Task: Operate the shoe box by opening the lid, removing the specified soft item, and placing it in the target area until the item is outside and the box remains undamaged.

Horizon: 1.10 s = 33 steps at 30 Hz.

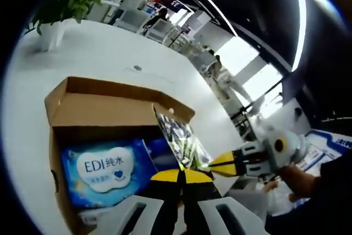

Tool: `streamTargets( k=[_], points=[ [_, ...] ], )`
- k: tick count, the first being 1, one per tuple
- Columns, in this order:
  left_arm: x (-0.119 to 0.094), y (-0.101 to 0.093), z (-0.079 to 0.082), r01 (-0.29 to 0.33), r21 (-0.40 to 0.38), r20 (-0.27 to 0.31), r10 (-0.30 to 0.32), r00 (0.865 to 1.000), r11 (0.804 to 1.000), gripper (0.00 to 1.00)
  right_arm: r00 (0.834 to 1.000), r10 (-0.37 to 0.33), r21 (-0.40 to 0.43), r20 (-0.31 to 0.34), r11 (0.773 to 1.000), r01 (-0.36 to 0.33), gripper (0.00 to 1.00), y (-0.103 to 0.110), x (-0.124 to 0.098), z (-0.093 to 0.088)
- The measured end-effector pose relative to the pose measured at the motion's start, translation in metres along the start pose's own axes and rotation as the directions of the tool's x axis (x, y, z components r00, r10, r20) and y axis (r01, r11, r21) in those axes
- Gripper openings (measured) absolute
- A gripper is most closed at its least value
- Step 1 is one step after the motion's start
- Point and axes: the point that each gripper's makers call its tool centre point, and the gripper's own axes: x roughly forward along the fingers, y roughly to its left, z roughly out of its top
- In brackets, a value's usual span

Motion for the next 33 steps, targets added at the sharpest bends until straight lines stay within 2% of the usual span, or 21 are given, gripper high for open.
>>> streamTargets(
  k=[8,21,33],
  points=[
    [0.019,-0.015,0.005,0.024,0.042,-0.021,-0.023,1.0,0.999,0.0,0.999,-0.032,0.013,-0.017,0.999,0.032,0.0,-0.014,-0.018,-0.009],
    [0.058,-0.03,0.003,0.051,0.077,-0.077,-0.045,0.996,0.996,0.0,0.995,-0.073,0.044,-0.065,0.996,0.076,0.0,-0.036,-0.038,-0.038],
    [0.086,-0.041,0.0,0.059,0.11,-0.108,-0.047,0.993,0.992,0.0,0.99,-0.1,0.05,-0.102,0.993,0.105,0.0,-0.052,-0.055,-0.061]
  ],
)
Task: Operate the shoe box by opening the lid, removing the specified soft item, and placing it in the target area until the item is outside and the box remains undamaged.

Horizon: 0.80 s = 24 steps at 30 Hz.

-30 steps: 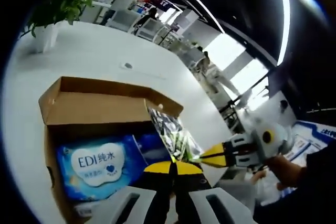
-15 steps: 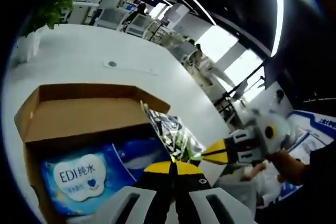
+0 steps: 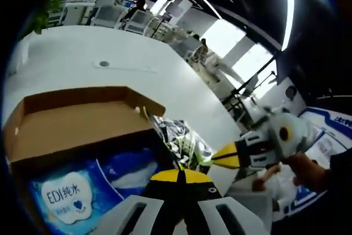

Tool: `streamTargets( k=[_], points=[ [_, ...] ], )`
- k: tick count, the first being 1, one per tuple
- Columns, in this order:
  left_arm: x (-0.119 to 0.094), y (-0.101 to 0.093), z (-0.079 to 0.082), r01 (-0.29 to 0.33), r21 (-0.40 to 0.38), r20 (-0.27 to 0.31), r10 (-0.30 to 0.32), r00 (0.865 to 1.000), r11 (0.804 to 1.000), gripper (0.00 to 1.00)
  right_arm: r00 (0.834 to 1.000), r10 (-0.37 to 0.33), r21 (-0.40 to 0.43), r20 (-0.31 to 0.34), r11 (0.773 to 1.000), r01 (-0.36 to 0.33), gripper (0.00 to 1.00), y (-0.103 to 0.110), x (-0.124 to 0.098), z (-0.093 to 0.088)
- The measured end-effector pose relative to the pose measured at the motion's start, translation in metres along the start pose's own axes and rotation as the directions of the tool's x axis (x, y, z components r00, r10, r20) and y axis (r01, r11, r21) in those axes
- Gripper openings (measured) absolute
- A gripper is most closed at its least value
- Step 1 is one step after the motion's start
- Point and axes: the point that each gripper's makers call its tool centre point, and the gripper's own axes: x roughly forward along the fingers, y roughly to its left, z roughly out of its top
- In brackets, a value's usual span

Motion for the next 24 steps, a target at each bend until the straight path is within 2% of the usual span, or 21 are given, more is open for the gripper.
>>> streamTargets(
  k=[14,24],
  points=[
    [0.041,-0.021,-0.002,0.016,0.074,-0.073,-0.011,0.997,0.997,0.0,0.998,-0.031,0.002,-0.053,1.0,0.031,0.0,-0.019,-0.018,-0.033],
    [0.067,-0.024,0.003,0.004,0.126,-0.116,0.01,0.993,0.992,0.0,0.996,-0.041,0.016,-0.078,0.999,0.042,0.0,-0.041,-0.017,-0.053]
  ],
)
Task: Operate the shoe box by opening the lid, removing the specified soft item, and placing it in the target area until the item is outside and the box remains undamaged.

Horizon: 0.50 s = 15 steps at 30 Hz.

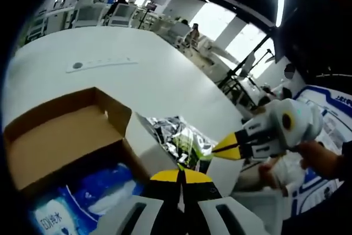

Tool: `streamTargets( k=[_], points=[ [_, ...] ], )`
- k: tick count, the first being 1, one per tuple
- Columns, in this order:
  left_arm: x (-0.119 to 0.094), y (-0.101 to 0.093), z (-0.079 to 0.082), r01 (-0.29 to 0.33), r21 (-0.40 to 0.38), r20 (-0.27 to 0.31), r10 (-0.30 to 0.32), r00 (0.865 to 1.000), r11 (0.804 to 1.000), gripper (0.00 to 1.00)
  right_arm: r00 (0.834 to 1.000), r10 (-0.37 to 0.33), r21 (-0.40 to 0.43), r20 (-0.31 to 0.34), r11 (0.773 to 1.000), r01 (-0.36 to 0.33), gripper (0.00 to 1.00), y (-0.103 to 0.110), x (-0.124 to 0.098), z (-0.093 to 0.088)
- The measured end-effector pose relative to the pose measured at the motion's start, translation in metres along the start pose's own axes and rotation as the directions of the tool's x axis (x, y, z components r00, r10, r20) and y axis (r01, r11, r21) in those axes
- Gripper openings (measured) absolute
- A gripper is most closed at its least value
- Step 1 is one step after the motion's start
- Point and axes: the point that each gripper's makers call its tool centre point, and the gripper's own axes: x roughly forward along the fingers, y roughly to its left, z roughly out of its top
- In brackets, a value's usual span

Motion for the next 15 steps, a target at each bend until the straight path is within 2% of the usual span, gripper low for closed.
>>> streamTargets(
  k=[15],
  points=[
    [0.03,0.014,0.005,-0.069,0.113,-0.096,0.08,0.992,0.991,0.01,0.999,0.015,-0.001,-0.035,1.0,-0.015,0.0,-0.018,0.02,-0.02]
  ],
)
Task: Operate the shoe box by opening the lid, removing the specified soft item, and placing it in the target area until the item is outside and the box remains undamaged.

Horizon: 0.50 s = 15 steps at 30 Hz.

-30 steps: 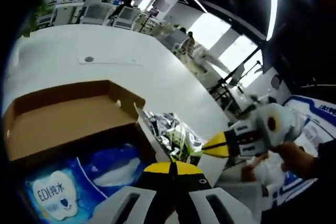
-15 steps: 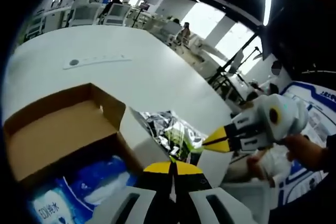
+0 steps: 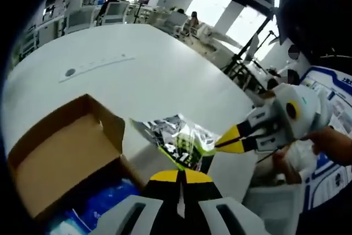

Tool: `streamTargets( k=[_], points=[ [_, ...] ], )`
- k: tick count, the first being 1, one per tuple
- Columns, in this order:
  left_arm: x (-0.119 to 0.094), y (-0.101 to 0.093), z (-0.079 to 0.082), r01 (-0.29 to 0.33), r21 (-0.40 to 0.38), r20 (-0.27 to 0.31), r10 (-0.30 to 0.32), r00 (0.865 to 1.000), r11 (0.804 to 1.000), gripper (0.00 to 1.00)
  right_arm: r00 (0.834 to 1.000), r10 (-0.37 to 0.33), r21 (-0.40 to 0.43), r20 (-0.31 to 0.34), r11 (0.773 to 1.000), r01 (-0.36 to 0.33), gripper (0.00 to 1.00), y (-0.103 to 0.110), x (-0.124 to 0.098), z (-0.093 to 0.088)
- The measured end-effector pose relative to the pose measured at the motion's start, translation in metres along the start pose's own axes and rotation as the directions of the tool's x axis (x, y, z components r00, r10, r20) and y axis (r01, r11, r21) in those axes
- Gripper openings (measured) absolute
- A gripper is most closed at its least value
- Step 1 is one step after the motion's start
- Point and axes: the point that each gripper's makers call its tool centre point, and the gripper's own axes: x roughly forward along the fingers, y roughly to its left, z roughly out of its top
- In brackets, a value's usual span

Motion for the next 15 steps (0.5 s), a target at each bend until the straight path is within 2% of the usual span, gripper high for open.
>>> streamTargets(
  k=[2,7,13,15],
  points=[
    [0.003,0.003,0.002,-0.014,0.031,-0.009,0.015,1.0,0.999,0.01,1.0,0.004,0.008,0.002,1.0,-0.004,0.0,-0.002,0.004,-0.002],
    [0.01,0.01,0.005,-0.018,0.039,-0.032,0.019,0.999,0.999,0.01,1.0,0.024,0.053,0.021,0.998,-0.025,0.0,-0.004,0.01,-0.006],
    [0.015,0.015,0.002,-0.027,0.049,-0.049,0.029,0.998,0.998,0.01,0.999,0.04,0.04,0.013,0.998,-0.041,0.0,-0.004,0.02,-0.011],
    [0.016,0.016,0.002,-0.023,0.026,-0.047,0.025,0.999,0.999,0.02,0.999,0.046,0.028,0.011,0.999,-0.046,0.0,-0.004,0.02,-0.012]
  ],
)
